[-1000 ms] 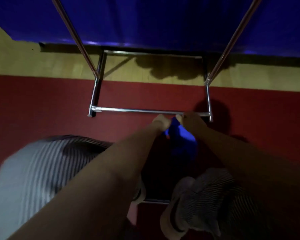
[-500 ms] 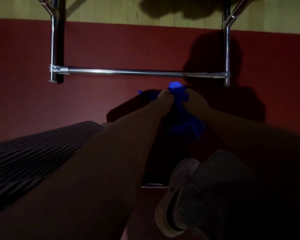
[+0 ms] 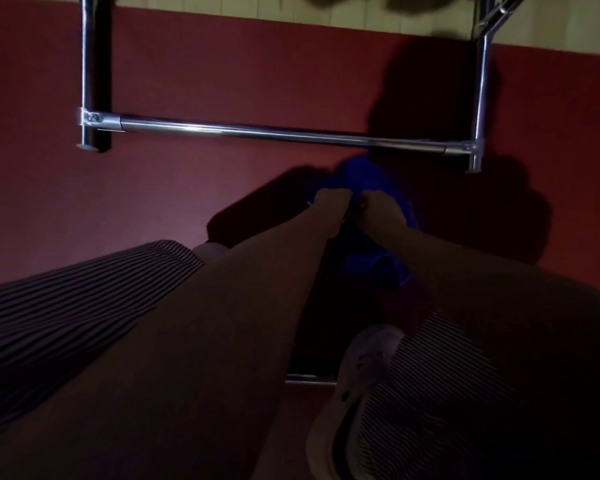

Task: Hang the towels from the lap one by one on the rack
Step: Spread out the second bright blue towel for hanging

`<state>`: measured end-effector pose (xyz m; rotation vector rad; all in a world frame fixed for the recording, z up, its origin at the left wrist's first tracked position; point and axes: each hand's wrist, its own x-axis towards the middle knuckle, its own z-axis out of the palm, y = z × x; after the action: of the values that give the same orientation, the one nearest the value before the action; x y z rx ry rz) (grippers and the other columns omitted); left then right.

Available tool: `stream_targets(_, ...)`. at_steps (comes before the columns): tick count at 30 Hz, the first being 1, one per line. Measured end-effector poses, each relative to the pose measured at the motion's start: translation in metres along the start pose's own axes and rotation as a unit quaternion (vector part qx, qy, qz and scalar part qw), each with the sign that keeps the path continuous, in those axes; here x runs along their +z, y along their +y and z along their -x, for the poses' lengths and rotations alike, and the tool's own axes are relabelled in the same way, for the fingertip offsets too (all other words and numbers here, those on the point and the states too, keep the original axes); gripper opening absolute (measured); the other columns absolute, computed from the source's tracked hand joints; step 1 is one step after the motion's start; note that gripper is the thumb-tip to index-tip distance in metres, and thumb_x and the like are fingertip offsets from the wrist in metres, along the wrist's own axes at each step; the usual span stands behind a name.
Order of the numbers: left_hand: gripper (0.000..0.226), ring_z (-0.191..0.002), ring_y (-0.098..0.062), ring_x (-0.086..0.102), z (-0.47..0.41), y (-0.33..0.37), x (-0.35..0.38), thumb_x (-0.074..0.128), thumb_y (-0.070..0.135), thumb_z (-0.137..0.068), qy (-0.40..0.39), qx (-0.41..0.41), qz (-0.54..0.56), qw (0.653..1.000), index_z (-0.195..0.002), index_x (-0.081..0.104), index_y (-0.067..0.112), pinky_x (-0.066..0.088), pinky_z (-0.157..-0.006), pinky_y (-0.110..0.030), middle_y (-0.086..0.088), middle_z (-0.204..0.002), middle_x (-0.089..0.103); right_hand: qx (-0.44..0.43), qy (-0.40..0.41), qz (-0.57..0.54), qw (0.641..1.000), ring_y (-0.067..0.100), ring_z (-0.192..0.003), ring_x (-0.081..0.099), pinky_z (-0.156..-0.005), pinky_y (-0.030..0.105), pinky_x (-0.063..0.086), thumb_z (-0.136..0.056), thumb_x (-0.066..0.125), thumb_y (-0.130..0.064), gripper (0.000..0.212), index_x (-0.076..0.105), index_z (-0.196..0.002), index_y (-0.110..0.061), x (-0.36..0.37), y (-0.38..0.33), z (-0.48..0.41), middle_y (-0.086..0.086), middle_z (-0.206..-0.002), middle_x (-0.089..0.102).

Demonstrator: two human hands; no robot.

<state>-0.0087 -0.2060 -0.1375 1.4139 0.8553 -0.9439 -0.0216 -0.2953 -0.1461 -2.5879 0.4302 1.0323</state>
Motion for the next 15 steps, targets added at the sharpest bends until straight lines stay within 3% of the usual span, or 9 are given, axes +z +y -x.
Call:
stream_targets(2,0.035,-0.074,-0.017,0.052,0.007,-0.002,-0.003,0.052,0.01,-0.092,0.027,0.02,0.024,0.999,-0.123,0.055,-0.006,0.042,-0.057,-0.019,-0.023,-0.126,0.058,-0.03,0.006,0.013,0.999,0.034,-0.106,0.059,-0.07,0.032,0.038,-0.094,0.046,-0.024,0.029,0.061,-0.108,-0.004,-0.007,-0.005,0.01,0.018,-0.116,0.061)
stream_targets(4,0.029,-0.07,-0.02,0.056,0.018,-0.001,-0.007,0.062,0.002,-0.084,0.052,0.038,0.046,0.997,-0.112,0.061,-0.008,0.046,-0.057,-0.023,-0.025,-0.098,0.066,-0.067,0.011,0.026,0.997,0.035,-0.108,0.059,-0.077,0.036,0.043,-0.094,0.047,-0.026,0.031,0.063,-0.108,-0.004,-0.021,-0.012,0.027,0.019,-0.116,0.062)
stream_targets(6,0.019,-0.072,-0.023,0.06,0.025,0.0,-0.009,0.068,-0.002,-0.078,0.066,0.044,0.031,0.996,-0.097,0.066,-0.002,0.053,-0.063,-0.031,-0.015,-0.075,0.062,-0.109,0.0,0.025,0.994,0.034,-0.105,0.06,-0.08,0.037,0.044,-0.092,0.053,-0.028,0.032,0.065,-0.103,-0.001,-0.032,-0.013,0.039,0.021,-0.11,0.064)
stream_targets(9,0.02,-0.08,-0.021,0.063,0.054,0.011,-0.016,0.073,0.001,-0.072,0.067,0.093,-0.011,0.993,-0.066,0.061,0.016,0.056,-0.082,-0.031,-0.01,-0.078,0.062,-0.186,-0.027,-0.056,0.981,0.023,-0.084,0.059,-0.07,0.032,0.037,-0.085,0.065,-0.02,0.013,0.068,-0.079,-0.008,-0.057,-0.012,0.064,0.015,-0.082,0.064)
stream_targets(12,0.035,-0.062,-0.011,0.05,0.096,0.03,-0.034,0.067,-0.003,-0.075,0.085,0.177,-0.049,0.979,-0.057,0.05,0.021,0.045,-0.07,-0.02,0.001,-0.064,0.054,-0.225,-0.061,-0.082,0.969,-0.004,-0.051,0.048,-0.059,0.026,0.032,-0.082,0.069,-0.014,0.037,0.049,-0.054,-0.025,-0.092,-0.027,0.094,-0.004,-0.055,0.049)
stream_targets(15,0.036,-0.05,-0.001,0.047,0.141,0.049,-0.058,0.06,-0.007,-0.08,0.055,0.258,-0.096,0.96,-0.058,0.051,0.02,0.041,-0.061,-0.017,0.003,-0.06,0.052,-0.21,-0.116,-0.055,0.969,-0.003,-0.045,0.048,-0.05,0.012,0.034,-0.086,0.065,-0.02,0.027,0.056,-0.06,-0.017,-0.129,-0.053,0.132,-0.001,-0.057,0.053)
